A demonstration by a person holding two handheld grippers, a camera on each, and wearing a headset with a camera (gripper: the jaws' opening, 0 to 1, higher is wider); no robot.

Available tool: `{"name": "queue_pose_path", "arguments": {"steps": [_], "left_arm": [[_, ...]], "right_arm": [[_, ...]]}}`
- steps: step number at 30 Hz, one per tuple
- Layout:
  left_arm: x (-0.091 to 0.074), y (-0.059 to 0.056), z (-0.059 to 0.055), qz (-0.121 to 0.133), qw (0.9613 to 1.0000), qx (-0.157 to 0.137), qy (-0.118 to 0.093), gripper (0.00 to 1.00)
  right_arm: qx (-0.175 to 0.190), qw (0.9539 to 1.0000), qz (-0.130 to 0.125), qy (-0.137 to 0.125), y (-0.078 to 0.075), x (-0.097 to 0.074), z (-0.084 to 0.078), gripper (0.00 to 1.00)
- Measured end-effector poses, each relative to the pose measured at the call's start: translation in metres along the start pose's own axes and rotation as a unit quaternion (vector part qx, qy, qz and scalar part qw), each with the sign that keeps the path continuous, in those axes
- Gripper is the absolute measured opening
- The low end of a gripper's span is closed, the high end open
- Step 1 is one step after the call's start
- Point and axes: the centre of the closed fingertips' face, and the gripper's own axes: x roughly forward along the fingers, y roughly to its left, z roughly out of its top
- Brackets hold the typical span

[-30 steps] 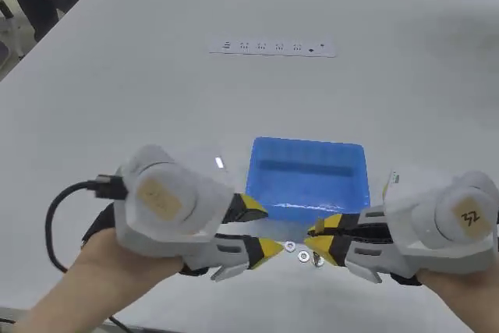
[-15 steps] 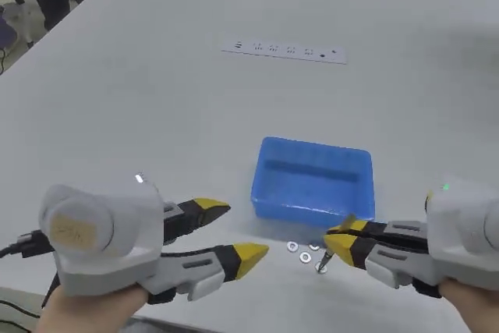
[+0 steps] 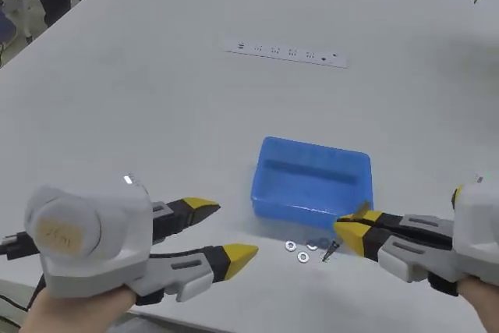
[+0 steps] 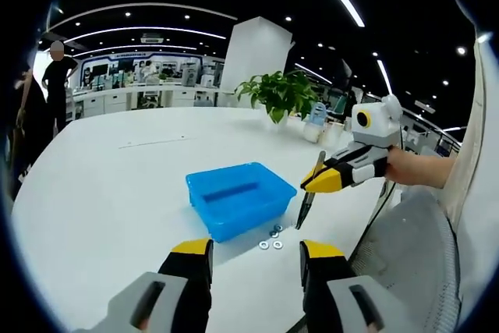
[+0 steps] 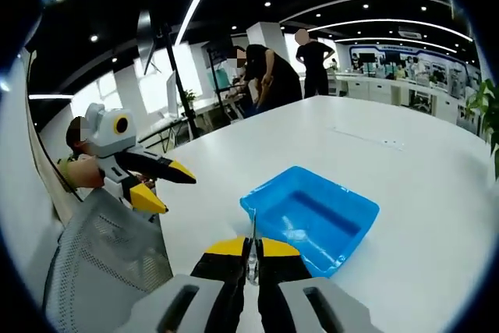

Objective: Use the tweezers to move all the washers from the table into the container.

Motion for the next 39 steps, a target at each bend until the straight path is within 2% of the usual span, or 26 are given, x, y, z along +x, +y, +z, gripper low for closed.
{"name": "queue_pose_path", "arguments": {"steps": [4,12,16,21,22,29,34,39], "left_arm": [[0.000,0.000,0.005,0.002,0.9999,0.004,-0.012,0.46],[0.000,-0.001,0.003,0.008,0.9994,0.034,0.000,0.48],[0.000,-0.002,0.003,0.007,0.9991,0.041,0.001,0.51],[-0.003,-0.002,0.011,0.009,0.9992,0.039,-0.011,0.54],[-0.004,-0.001,0.013,0.011,0.9990,0.041,-0.011,0.54],[-0.012,0.003,0.028,0.019,0.9983,0.048,-0.026,0.56],[-0.016,0.006,0.037,0.025,0.9981,0.031,-0.047,0.58],[-0.014,0.010,0.037,0.025,0.9984,0.013,-0.050,0.59]], "right_arm": [[-0.005,0.9999,-0.005,-0.010,-0.001,-0.003,0.012,0.00],[-0.011,0.9994,-0.023,-0.025,-0.014,-0.005,0.029,0.00],[-0.017,0.9988,-0.036,-0.028,-0.025,-0.004,0.034,0.00],[-0.009,0.9979,-0.053,-0.038,-0.041,-0.004,0.041,0.00],[-0.004,0.9970,-0.064,-0.043,-0.047,-0.005,0.042,0.00],[0.005,0.9957,-0.080,-0.046,-0.066,-0.001,0.043,0.00],[0.001,0.9958,-0.084,-0.035,-0.073,0.007,0.038,0.00],[-0.002,0.9959,-0.085,-0.030,-0.076,0.012,0.035,0.00]]}}
